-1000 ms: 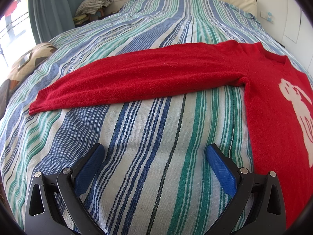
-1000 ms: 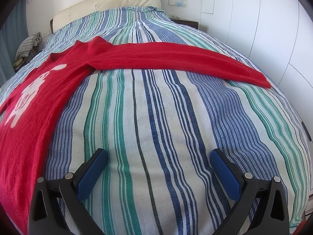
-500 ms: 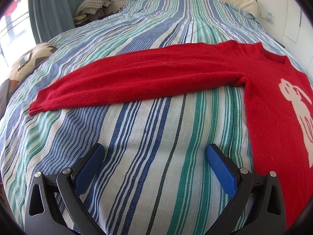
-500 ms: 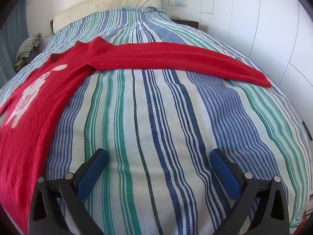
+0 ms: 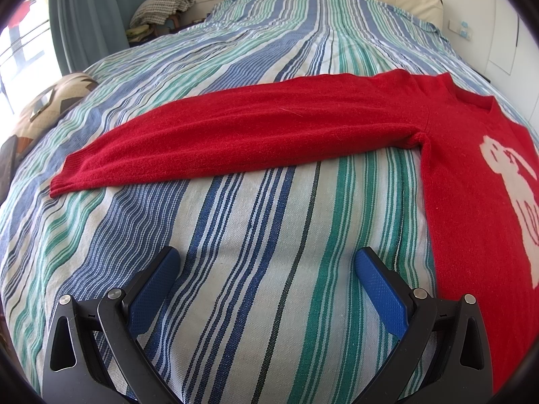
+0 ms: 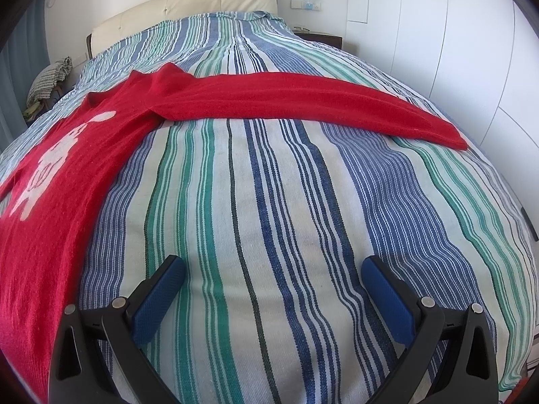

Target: Fold small clothes

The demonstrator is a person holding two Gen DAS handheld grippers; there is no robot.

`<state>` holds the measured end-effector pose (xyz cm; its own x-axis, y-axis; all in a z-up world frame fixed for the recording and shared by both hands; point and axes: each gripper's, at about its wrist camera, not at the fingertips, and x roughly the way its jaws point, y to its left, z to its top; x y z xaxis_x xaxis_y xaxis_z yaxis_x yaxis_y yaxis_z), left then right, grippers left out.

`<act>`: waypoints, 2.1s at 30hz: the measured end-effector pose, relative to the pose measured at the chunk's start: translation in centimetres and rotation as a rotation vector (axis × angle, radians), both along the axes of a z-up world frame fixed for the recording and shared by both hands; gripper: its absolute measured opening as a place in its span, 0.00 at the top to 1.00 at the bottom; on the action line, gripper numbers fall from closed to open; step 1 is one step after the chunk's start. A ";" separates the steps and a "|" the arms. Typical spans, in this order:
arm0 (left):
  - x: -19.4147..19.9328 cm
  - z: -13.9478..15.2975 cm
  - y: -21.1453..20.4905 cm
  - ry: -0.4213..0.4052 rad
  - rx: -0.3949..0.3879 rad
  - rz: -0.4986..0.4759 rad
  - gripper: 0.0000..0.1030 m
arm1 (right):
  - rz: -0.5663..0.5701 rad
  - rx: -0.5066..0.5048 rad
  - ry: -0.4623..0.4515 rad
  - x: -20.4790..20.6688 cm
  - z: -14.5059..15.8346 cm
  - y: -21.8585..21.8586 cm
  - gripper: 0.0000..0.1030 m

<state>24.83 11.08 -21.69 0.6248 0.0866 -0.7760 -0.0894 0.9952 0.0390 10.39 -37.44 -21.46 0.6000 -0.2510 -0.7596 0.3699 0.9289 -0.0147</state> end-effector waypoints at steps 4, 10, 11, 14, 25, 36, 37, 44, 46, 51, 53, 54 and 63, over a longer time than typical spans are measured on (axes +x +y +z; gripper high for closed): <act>0.0 0.0 0.0 0.000 -0.001 0.000 0.00 | -0.001 -0.003 -0.001 -0.1 0.0 0.1 0.00; 0.0 0.0 0.0 0.000 0.000 0.000 0.00 | -0.001 -0.004 -0.001 -0.1 0.0 0.1 0.00; 0.0 0.0 0.0 0.000 0.000 0.000 0.00 | -0.001 -0.004 -0.001 -0.1 0.0 0.1 0.00; 0.0 0.0 0.0 0.000 -0.001 0.000 0.00 | -0.001 -0.004 -0.001 -0.1 0.0 0.1 0.00; 0.0 0.0 0.0 0.000 -0.001 0.001 0.00 | -0.001 -0.007 0.000 0.0 -0.1 0.2 0.00; 0.0 0.0 0.0 0.000 -0.001 0.001 0.00 | 0.000 -0.001 0.002 0.0 -0.1 0.2 0.00; 0.0 0.0 0.1 0.000 -0.001 0.001 0.00 | 0.001 0.001 0.008 0.0 0.0 0.1 0.00; 0.0 0.0 0.0 0.000 0.005 0.003 0.00 | 0.004 0.335 -0.146 -1.3 4.4 -4.5 0.03; 0.5 -0.2 -0.2 0.019 0.008 0.004 0.00 | -0.082 0.484 -0.259 -1.5 5.7 -8.4 0.03; 0.7 0.1 0.0 0.057 -0.016 0.007 0.00 | -0.334 0.786 -0.378 -1.1 2.9 -18.0 0.20; 0.1 1.0 0.6 0.097 -0.061 -0.005 0.01 | -0.430 0.842 -0.410 -1.6 1.2 -20.7 0.35; -0.5 1.5 1.0 0.102 -0.090 0.002 0.01 | -0.463 0.882 -0.439 -1.7 0.5 -21.7 0.48; -7.4 5.0 4.2 -0.020 -0.241 0.088 0.01 | -0.464 0.723 -0.332 3.1 3.8 -22.9 0.96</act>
<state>17.38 15.28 -16.70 0.6384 -0.0442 -0.7684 -0.1750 0.9639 -0.2008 13.50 -60.37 -17.70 0.7731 -0.0520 -0.6322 0.5893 0.4278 0.6854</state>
